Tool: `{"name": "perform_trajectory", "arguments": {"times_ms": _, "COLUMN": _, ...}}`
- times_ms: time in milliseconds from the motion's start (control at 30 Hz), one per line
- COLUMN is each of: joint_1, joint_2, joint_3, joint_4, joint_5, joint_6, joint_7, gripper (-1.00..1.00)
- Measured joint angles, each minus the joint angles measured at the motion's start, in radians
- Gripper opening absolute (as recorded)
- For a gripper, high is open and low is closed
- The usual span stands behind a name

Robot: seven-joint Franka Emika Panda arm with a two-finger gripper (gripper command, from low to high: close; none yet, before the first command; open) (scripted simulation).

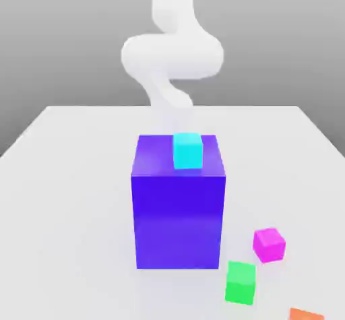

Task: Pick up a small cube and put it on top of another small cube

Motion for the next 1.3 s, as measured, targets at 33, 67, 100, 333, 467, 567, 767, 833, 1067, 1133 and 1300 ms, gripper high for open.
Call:
{"name": "perform_trajectory", "arguments": {"times_ms": 33, "joint_1": 0.029, "joint_2": 0.031, "joint_3": -0.009, "joint_4": -0.016, "joint_5": 0.005, "joint_6": 0.019, "joint_7": -0.048, "gripper": 0.0}}
{"name": "perform_trajectory", "arguments": {"times_ms": 67, "joint_1": 0.056, "joint_2": 0.061, "joint_3": -0.018, "joint_4": -0.031, "joint_5": 0.01, "joint_6": 0.037, "joint_7": -0.095, "gripper": 0.0}}
{"name": "perform_trajectory", "arguments": {"times_ms": 100, "joint_1": 0.083, "joint_2": 0.091, "joint_3": -0.027, "joint_4": -0.046, "joint_5": 0.014, "joint_6": 0.054, "joint_7": -0.141, "gripper": 0.0}}
{"name": "perform_trajectory", "arguments": {"times_ms": 333, "joint_1": 0.253, "joint_2": 0.294, "joint_3": -0.07, "joint_4": -0.147, "joint_5": 0.052, "joint_6": 0.175, "joint_7": -0.458, "gripper": 0.0}}
{"name": "perform_trajectory", "arguments": {"times_ms": 467, "joint_1": 0.343, "joint_2": 0.41, "joint_3": -0.085, "joint_4": -0.205, "joint_5": 0.073, "joint_6": 0.243, "joint_7": -0.639, "gripper": 0.0}}
{"name": "perform_trajectory", "arguments": {"times_ms": 567, "joint_1": 0.398, "joint_2": 0.496, "joint_3": -0.084, "joint_4": -0.248, "joint_5": 0.088, "joint_6": 0.295, "joint_7": -0.774, "gripper": 0.0}}
{"name": "perform_trajectory", "arguments": {"times_ms": 767, "joint_1": 0.478, "joint_2": 0.667, "joint_3": -0.044, "joint_4": -0.336, "joint_5": 0.09, "joint_6": 0.398, "joint_7": -1.023, "gripper": 0.0}}
{"name": "perform_trajectory", "arguments": {"times_ms": 833, "joint_1": 0.503, "joint_2": 0.723, "joint_3": -0.035, "joint_4": -0.365, "joint_5": 0.07, "joint_6": 0.434, "joint_7": -1.092, "gripper": 0.0}}
{"name": "perform_trajectory", "arguments": {"times_ms": 1067, "joint_1": 0.521, "joint_2": 0.946, "joint_3": -0.02, "joint_4": -0.387, "joint_5": 0.013, "joint_6": 0.602, "joint_7": -1.189, "gripper": 0.0}}
{"name": "perform_trajectory", "arguments": {"times_ms": 1133, "joint_1": 0.505, "joint_2": 1.019, "joint_3": -0.003, "joint_4": -0.374, "joint_5": 0.023, "joint_6": 0.66, "joint_7": -1.197, "gripper": 0.0}}
{"name": "perform_trajectory", "arguments": {"times_ms": 1300, "joint_1": 0.5, "joint_2": 1.044, "joint_3": 0.004, "joint_4": -0.37, "joint_5": 0.027, "joint_6": 0.678, "joint_7": -1.2, "gripper": -1.0}}
